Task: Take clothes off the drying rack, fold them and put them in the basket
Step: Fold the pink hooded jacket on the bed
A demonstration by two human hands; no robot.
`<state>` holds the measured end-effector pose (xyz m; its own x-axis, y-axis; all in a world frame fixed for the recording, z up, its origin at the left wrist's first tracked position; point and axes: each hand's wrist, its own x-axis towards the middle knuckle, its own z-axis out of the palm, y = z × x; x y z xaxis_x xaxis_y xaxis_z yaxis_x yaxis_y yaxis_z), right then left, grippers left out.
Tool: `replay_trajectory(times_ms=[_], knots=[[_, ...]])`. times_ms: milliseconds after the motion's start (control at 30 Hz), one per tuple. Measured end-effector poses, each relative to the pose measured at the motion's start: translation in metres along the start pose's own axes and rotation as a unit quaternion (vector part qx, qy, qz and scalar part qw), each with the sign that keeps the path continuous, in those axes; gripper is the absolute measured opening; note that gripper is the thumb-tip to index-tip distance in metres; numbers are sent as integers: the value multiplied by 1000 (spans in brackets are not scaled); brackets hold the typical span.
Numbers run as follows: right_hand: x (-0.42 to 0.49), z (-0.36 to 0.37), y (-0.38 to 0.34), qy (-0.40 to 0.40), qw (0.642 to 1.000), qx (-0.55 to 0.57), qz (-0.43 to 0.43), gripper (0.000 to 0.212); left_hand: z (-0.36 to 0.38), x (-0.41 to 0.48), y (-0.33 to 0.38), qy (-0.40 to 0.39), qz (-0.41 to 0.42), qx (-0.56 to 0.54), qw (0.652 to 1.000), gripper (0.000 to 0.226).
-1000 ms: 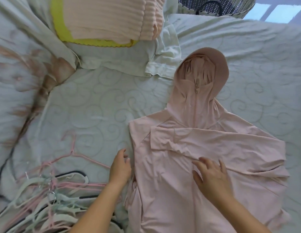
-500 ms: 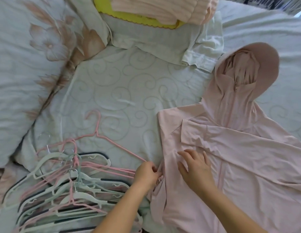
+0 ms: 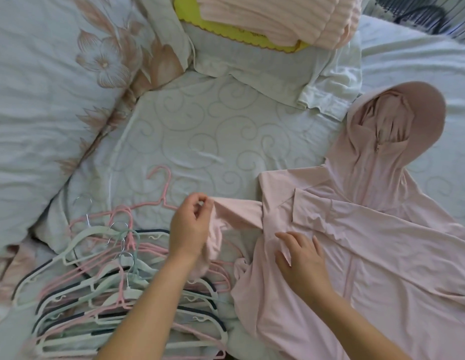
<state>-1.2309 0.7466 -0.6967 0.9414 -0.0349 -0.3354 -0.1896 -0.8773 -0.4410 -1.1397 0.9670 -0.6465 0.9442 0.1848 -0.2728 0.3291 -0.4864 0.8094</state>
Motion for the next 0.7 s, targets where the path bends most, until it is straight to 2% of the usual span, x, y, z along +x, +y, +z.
replay_trajectory(times_ms=[67,200,333,433,567,700], knots=[[2,-1,0,1,1000,1,6,36,-23,23,11,12,44,42,998,8],[12,-6,1,-1,1000,-14,15,37,-62,75,19,65,107,179,976,24],[31,-11,-2,-4,999,-39,8,37,-81,116,-9,57,84,345,933,24],[48,-15,-4,4,998,-63,-5,37,-86,126,-34,18,18,416,909,45],[71,-21,-11,-23,995,-92,-4,40,-91,121,-72,38,-48,326,944,48],[83,-17,-19,-26,993,-113,-14,39,-102,109,-104,74,-164,204,962,49]])
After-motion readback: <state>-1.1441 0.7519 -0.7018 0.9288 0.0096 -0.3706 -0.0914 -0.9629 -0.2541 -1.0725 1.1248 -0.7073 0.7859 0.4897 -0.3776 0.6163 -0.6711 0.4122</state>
